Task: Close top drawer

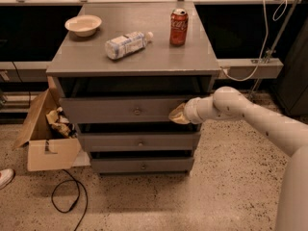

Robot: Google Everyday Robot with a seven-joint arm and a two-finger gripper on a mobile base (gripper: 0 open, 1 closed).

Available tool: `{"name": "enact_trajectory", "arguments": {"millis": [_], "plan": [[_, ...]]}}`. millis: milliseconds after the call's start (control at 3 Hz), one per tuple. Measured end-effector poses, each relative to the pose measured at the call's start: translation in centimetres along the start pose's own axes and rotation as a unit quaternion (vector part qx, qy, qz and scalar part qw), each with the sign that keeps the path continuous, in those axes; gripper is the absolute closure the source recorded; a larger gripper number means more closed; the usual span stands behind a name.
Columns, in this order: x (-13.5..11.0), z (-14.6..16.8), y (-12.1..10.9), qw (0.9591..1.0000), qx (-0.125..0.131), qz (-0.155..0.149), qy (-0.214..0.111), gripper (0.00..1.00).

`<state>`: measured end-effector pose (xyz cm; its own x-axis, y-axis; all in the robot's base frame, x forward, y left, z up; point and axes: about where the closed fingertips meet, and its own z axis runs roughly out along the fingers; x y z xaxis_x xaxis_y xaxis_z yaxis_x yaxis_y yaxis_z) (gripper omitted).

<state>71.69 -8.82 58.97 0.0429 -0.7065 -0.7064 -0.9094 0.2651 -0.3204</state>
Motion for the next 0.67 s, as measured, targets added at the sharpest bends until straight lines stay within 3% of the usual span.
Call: {"name": "enact_trajectory", "arguments": {"millis": [333,667], "plan": [[0.0,-2.3,1.4,0.9999,-0.01,-0.008,-0.011,1.0],[0.0,-5.2,5.0,0.9986,-0.044,-0.014,-0.027,1.0]]}}
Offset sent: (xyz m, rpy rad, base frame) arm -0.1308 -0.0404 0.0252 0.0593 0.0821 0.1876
